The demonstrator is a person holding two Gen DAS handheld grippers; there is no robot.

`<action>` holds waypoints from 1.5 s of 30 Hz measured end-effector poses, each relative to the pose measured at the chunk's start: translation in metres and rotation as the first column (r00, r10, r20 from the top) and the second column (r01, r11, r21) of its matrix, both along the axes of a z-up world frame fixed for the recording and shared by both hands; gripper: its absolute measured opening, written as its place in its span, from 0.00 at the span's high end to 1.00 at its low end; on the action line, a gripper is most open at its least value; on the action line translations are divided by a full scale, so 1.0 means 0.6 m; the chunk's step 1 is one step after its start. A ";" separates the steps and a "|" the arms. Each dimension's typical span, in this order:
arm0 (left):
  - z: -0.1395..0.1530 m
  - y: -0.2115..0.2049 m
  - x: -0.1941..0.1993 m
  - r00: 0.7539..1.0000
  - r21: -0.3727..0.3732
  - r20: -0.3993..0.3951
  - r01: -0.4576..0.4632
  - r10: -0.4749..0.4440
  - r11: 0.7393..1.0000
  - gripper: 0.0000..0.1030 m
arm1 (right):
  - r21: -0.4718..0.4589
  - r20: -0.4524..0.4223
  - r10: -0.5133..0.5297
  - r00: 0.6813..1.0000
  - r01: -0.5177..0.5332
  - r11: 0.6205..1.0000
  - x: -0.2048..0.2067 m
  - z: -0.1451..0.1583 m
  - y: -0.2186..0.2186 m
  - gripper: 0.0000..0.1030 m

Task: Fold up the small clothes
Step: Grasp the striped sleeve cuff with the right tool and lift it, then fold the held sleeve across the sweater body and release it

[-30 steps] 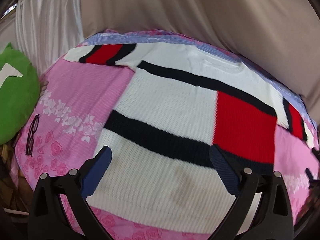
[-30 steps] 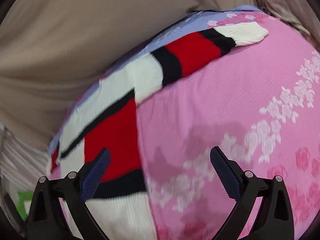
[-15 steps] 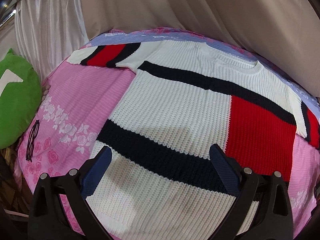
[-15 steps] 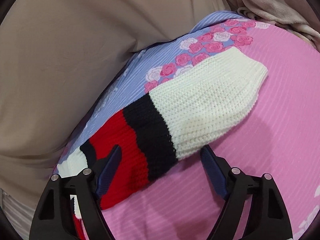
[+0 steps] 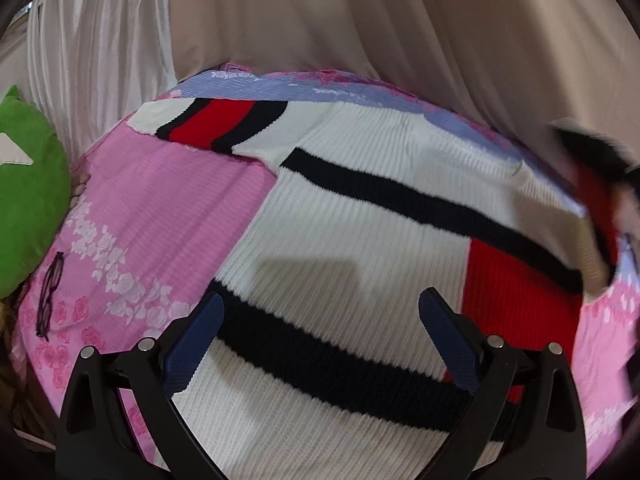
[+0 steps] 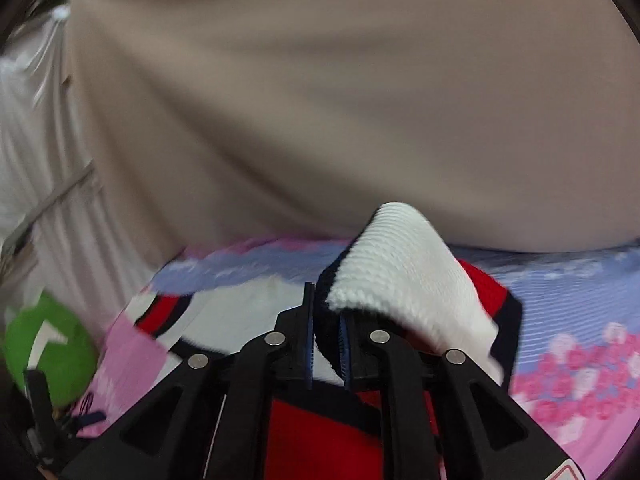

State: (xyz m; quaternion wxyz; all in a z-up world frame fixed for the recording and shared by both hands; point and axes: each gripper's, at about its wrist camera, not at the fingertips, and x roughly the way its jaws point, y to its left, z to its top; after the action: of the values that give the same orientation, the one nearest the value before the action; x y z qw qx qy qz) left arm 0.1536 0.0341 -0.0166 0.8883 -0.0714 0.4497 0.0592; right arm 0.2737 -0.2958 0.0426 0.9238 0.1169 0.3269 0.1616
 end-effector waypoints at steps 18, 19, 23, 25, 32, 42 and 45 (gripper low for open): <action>-0.082 -0.169 0.188 0.968 0.055 -0.031 0.250 -0.249 0.967 0.10 | -0.102 -0.255 -0.359 0.898 0.344 0.933 -0.141 -0.148 -0.049 0.45; -0.091 -0.175 0.202 0.968 0.076 -0.034 0.249 -0.247 0.966 0.28 | -0.121 -0.261 -0.360 0.896 0.339 0.933 -0.133 -0.152 -0.045 0.45; -0.099 -0.126 0.241 0.982 -0.018 -0.046 0.180 -0.181 0.983 0.67 | -0.218 -0.254 -0.410 0.876 0.361 0.907 -0.126 -0.163 -0.043 0.44; -0.080 -0.079 0.250 0.998 -0.004 -0.011 0.059 -0.059 0.998 0.72 | -0.286 -0.234 -0.449 0.863 0.380 0.880 -0.125 -0.170 -0.049 0.40; -0.076 -0.010 0.239 0.998 -0.131 -0.061 0.000 -0.008 0.991 0.55 | -0.294 -0.271 -0.471 0.839 0.393 0.871 -0.101 -0.207 -0.074 0.38; -0.093 -0.217 0.206 0.926 0.095 -0.063 0.378 -0.373 0.921 0.40 | -0.308 -0.274 -0.472 0.838 0.389 0.868 -0.096 -0.204 -0.072 0.38; -0.092 -0.189 0.235 0.946 0.031 -0.045 0.323 -0.322 0.946 0.70 | -0.308 -0.265 -0.459 0.848 0.377 0.874 -0.090 -0.203 -0.069 0.40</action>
State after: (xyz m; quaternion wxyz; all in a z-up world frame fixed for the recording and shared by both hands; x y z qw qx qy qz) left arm 0.2944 -0.0793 -0.0718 0.8783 0.0209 0.4713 -0.0771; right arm 0.2199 -0.3375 -0.0791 0.8759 0.0965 0.4602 -0.1082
